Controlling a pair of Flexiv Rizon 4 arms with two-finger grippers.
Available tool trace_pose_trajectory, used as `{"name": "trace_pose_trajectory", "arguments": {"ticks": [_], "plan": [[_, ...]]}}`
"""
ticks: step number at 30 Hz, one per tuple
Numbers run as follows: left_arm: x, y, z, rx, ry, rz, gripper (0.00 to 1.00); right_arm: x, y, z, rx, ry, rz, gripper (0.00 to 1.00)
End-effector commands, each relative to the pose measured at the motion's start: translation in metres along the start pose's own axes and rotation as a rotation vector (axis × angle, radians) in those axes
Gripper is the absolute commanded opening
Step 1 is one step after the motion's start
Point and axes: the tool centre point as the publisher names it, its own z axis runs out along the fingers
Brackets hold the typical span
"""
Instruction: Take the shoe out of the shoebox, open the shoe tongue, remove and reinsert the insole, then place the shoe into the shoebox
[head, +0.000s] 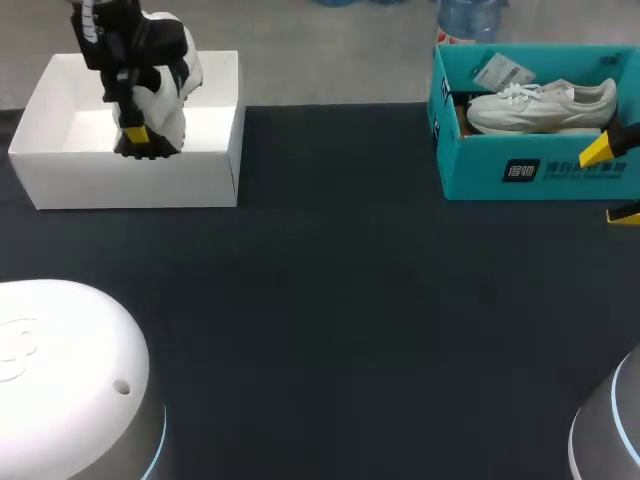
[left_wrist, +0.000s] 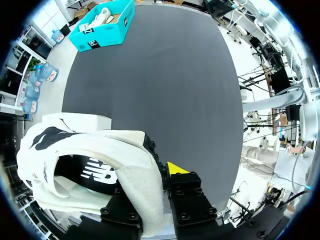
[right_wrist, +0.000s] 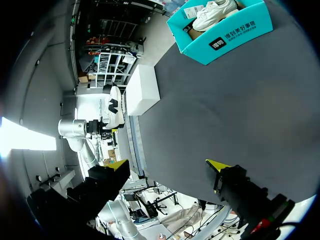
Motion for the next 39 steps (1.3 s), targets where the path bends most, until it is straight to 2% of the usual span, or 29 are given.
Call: {"name": "trace_pose_trajectory", "arguments": {"ticks": [1, 7, 10, 18, 23, 39], "plan": [[-0.019, 0.039, -0.004, 0.015, 0.032, 0.000, 0.00, 0.000, 0.000, 0.000, -0.001, -0.001, 0.001, 1.00], [-0.046, 0.074, -0.001, -0.003, 0.056, 0.010, 0.00, 0.000, 0.000, 0.000, -0.001, -0.001, 0.001, 1.00], [-0.059, 0.089, 0.002, -0.019, 0.034, 0.034, 0.00, 0.000, 0.000, 0.000, -0.001, -0.001, 0.001, 1.00], [-0.094, 0.122, 0.009, -0.041, 0.032, 0.033, 0.00, 0.000, 0.000, 0.000, -0.001, -0.001, 0.001, 1.00], [-0.115, 0.137, 0.011, 0.004, 0.067, -0.024, 0.00, 0.000, 0.000, 0.000, -0.001, -0.001, 0.001, 1.00], [-0.115, 0.137, 0.011, 0.004, 0.067, -0.024, 0.00, 0.000, 0.000, 0.000, -0.001, -0.001, 0.001, 1.00]]}}
